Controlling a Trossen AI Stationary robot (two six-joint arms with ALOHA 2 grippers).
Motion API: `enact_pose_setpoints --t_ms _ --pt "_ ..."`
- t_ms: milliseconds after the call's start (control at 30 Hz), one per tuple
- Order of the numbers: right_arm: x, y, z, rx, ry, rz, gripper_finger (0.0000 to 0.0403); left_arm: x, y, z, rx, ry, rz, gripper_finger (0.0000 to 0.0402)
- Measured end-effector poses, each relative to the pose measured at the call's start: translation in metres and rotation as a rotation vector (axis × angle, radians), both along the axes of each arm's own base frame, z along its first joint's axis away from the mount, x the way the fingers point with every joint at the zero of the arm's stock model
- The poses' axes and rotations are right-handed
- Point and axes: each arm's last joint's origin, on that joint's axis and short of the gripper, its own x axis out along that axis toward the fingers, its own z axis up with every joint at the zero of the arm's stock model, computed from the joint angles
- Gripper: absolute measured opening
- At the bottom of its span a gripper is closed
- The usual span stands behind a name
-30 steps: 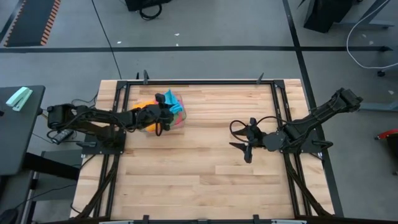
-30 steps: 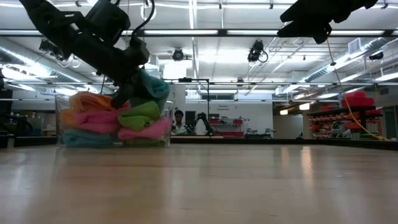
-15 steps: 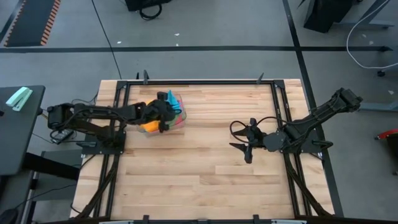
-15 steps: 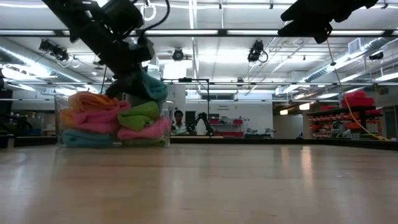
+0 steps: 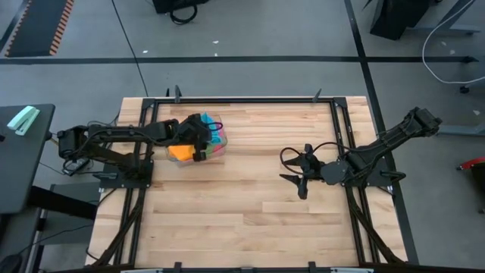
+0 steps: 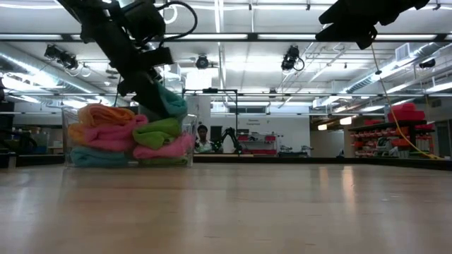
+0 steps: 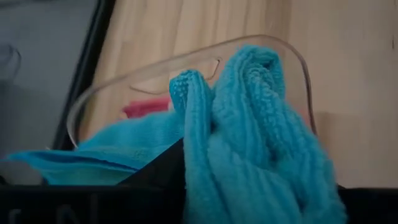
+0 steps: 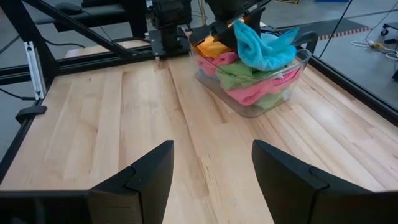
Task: Fold microfiber towels
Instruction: Stack the blue microfiber towel on top of the green microfiber towel
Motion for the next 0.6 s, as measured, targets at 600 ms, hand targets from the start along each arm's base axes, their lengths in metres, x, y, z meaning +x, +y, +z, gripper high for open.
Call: enact_pose_setpoints --t_ms 600 --pt "-0.0013 0.0049 0.0016 0.006 -0.017 0.024 0.0225 0.0020 -0.0050 -0.0008 -0.152 -0.095 0.163 0.0280"
